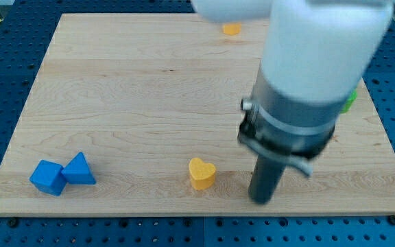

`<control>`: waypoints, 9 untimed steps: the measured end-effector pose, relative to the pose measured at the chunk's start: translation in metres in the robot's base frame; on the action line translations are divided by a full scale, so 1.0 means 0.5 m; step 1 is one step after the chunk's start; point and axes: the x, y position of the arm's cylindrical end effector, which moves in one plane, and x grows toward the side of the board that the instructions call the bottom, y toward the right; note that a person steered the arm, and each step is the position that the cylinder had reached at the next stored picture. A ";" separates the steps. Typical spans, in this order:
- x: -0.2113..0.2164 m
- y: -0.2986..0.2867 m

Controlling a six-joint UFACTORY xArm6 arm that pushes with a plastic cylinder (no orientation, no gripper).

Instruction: Move yellow heart towards top

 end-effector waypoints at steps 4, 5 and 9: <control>-0.008 -0.151; -0.035 -0.125; -0.087 -0.169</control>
